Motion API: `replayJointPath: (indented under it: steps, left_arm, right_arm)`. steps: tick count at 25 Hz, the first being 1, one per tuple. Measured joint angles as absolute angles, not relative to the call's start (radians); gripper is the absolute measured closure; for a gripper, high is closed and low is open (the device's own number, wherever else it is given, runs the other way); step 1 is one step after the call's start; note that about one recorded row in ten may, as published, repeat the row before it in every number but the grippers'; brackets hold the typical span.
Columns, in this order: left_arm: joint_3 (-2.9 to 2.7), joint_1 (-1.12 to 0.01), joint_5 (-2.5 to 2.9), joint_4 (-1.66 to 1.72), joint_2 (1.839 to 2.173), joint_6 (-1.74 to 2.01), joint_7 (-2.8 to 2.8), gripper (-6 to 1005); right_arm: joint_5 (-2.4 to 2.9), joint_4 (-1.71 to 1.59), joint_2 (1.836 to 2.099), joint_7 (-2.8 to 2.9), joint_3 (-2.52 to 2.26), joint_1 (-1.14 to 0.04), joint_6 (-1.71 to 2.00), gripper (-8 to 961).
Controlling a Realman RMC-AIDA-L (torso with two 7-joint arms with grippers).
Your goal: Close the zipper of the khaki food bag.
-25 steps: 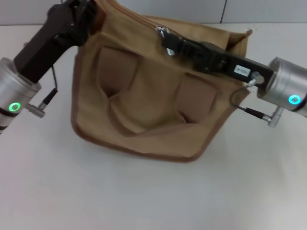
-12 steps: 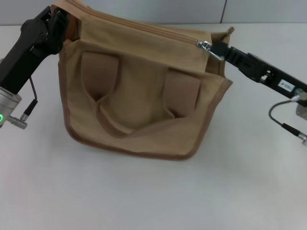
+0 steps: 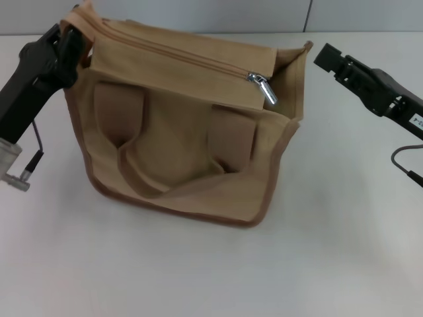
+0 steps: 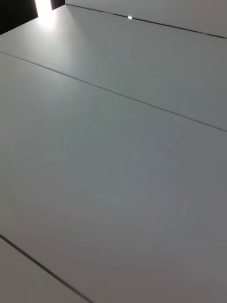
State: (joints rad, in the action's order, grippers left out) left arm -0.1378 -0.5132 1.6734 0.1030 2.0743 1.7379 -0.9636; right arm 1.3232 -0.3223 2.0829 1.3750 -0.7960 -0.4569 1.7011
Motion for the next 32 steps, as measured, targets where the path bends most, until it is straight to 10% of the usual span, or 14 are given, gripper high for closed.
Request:
replayJointPath:
  steps: [16,24,32]
  left_arm:
    - [-0.059,-0.266,1.654,0.113,2.068,1.776,-0.749,847]
    - [-0.168,-0.171,1.743,0.305,2.063,1.954,-0.751,387]
    - [-0.600,-0.183,1.824,0.473,2.067,1.945,-0.736,215]
  right_arm:
    - [1.313,-0.280,2.085,1.125,-0.771,-0.426,1.813,282]
    - [1.369,-0.275,2.083,0.872,-0.850,-0.432,1.960,269]
    - [1.495,-0.280,2.088,0.709,-1.166,-0.498,1.843,269]
